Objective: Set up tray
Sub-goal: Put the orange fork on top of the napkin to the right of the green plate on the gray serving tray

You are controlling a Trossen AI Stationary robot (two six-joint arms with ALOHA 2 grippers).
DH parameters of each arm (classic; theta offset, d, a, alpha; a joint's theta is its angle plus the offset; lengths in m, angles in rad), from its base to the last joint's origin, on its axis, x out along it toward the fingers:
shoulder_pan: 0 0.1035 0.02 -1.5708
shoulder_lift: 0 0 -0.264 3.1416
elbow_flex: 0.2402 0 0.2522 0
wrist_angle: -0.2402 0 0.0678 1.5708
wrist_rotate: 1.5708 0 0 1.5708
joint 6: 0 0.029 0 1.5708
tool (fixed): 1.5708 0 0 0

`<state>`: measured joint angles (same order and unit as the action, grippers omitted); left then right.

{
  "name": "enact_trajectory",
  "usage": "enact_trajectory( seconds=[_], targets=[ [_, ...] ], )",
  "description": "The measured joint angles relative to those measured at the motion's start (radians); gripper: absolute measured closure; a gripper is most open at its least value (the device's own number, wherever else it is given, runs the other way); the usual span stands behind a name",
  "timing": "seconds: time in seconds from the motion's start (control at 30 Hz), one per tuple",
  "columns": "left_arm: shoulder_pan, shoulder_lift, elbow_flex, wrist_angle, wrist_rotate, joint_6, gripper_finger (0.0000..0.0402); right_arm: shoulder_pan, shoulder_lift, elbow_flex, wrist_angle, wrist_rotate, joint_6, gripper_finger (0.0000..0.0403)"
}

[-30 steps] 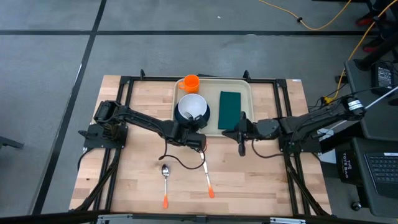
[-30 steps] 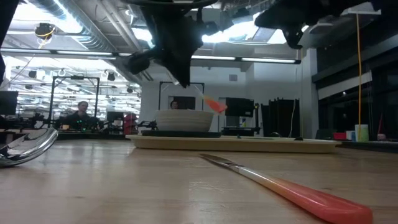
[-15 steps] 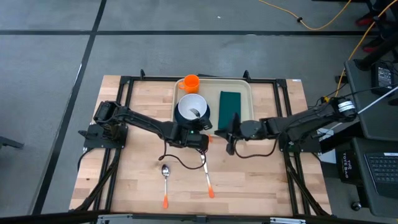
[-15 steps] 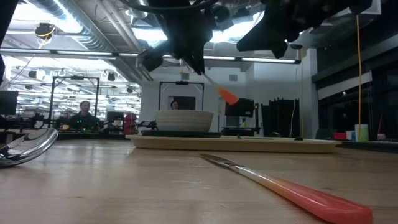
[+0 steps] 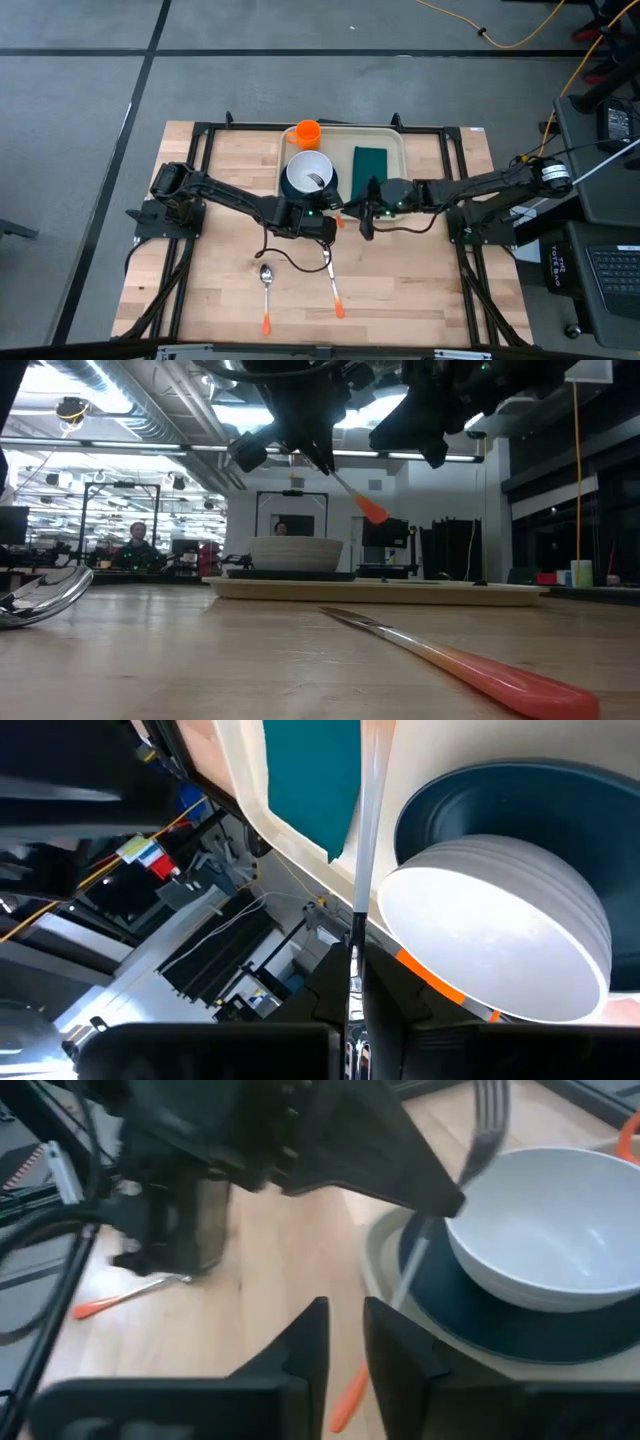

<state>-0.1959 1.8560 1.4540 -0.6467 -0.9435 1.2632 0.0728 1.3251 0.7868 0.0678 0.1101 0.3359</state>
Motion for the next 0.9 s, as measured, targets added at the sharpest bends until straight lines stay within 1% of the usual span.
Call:
enact_trajectory(
  seconds=[0.13,0.23,0.3,0.4,0.57,0.63,0.7,0.9],
  targets=[
    [0.000,0.000,0.000,0.000,0.000,0.000,0.0393,-0.025,0.015,0.000,0.004,-0.006,0.016,0.0290],
    [0.000,0.000,0.000,0.000,0.000,0.024,0.0393,-0.047,0.017,0.000,0.007,-0.072,0.051,0.0270],
    [0.000,0.000,0.000,0.001,0.000,0.040,0.0393,-0.058,0.017,0.000,0.023,-0.103,0.063,0.0264],
    [0.000,0.000,0.000,0.002,-0.005,0.059,0.0393,-0.072,0.017,0.000,0.038,-0.106,0.098,0.0263],
    [0.000,0.000,0.000,0.067,-0.009,0.070,0.0393,-0.085,0.017,0.000,0.042,-0.104,0.080,0.0269],
    [0.000,0.000,0.000,0.089,-0.008,0.078,0.0393,-0.084,0.017,0.000,0.042,-0.084,0.075,0.0270],
    [0.000,0.000,0.000,0.102,-0.008,0.105,0.0393,-0.083,0.017,0.000,0.037,-0.057,0.071,0.0270],
    [0.000,0.000,0.000,0.123,-0.007,0.163,0.0393,-0.084,0.017,-0.001,0.025,-0.059,0.075,0.0270]
  ],
)
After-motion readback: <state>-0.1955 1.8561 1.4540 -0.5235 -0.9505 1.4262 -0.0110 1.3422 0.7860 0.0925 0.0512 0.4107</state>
